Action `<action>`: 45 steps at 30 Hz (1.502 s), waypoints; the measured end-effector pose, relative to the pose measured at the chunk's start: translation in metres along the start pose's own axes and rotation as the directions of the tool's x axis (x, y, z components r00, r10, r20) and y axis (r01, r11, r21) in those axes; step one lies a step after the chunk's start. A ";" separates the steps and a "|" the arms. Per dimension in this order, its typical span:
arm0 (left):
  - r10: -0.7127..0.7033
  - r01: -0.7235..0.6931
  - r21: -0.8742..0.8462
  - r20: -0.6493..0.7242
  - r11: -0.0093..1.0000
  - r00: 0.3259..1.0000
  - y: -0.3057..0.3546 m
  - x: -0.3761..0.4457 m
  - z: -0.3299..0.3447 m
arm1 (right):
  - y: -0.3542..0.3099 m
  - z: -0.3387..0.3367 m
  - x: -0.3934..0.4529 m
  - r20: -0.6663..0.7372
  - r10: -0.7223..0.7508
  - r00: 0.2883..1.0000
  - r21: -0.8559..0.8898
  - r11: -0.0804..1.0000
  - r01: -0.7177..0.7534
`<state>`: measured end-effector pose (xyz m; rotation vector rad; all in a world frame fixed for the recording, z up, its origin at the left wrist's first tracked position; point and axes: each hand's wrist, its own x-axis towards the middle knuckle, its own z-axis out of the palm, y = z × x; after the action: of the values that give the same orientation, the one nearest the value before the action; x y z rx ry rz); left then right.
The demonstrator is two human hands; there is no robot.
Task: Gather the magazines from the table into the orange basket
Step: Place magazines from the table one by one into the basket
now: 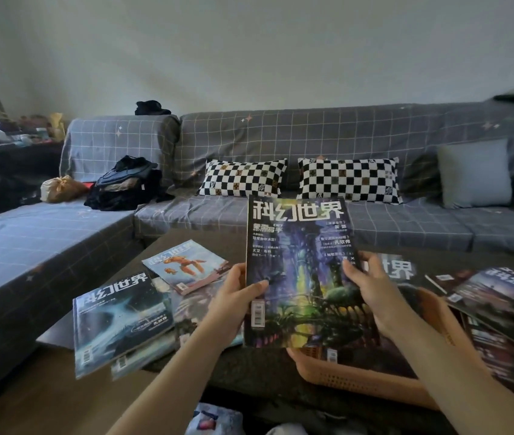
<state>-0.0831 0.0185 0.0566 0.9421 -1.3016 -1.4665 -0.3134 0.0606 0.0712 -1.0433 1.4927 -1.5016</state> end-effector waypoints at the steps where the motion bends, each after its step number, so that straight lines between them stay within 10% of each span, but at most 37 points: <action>1: -0.002 0.002 0.014 0.003 1.000 1.000 -0.003 0.004 0.013 | 0.001 -0.013 -0.001 -0.025 -0.012 1.000 -0.002 1.000 0.012; 24: 0.224 -0.089 0.670 -0.118 0.737 0.967 -0.080 0.068 0.130 | 0.069 -0.111 0.021 -0.293 -0.125 0.948 -0.587 0.806 -0.076; 45: 0.121 0.041 0.767 -0.154 0.641 0.981 -0.078 0.052 0.125 | 0.084 -0.111 0.021 -0.370 -0.078 0.926 -0.648 0.736 -0.197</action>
<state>-0.2274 0.0031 -0.0008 1.5444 -1.8237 -0.6998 -0.4264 0.0805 -0.0100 -1.1185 2.4487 -1.1479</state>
